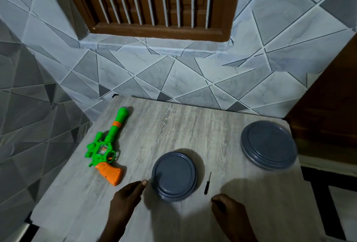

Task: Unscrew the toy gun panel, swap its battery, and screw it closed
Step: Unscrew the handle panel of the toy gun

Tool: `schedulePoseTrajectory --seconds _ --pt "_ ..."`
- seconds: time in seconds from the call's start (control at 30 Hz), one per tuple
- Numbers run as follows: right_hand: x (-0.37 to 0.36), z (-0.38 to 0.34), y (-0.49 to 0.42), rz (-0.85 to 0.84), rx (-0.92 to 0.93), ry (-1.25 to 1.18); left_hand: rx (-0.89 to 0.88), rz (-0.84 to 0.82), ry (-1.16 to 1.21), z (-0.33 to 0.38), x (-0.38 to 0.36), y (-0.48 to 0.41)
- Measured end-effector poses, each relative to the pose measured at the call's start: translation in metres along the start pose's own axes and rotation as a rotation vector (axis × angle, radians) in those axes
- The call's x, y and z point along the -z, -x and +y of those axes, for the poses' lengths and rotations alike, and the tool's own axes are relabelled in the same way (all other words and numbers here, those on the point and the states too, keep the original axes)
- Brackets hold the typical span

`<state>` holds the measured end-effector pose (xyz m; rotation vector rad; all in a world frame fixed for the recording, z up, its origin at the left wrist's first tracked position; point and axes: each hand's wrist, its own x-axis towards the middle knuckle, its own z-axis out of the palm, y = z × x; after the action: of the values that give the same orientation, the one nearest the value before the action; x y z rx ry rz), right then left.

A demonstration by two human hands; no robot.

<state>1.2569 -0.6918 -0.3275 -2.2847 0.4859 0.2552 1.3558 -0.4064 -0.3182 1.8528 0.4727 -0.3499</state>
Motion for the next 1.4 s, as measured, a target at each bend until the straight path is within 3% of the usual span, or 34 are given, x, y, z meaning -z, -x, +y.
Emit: schedulePoseTrajectory --seconds 0.2,0.47,0.67,0.97,1.4 --pt "-0.021 -0.03 0.0 0.03 0.003 -0.028 -0.012 -0.073 -0.063 0.0 0.012 -0.011" --pt "-0.065 -0.087 -0.009 0.386 -0.081 -0.237 -0.111 -0.214 -0.154 0.001 0.049 -0.047" --pt "-0.095 -0.119 -0.016 0.511 -0.089 -0.252 -0.189 -0.288 -0.083 0.008 0.051 -0.066" --pt "-0.111 -0.135 -0.028 0.565 -0.03 -0.327 -0.216 -0.335 0.112 0.017 0.039 -0.074" --pt "-0.13 -0.122 -0.038 0.67 0.012 -0.456 -0.251 -0.359 0.189 0.002 0.014 -0.076"
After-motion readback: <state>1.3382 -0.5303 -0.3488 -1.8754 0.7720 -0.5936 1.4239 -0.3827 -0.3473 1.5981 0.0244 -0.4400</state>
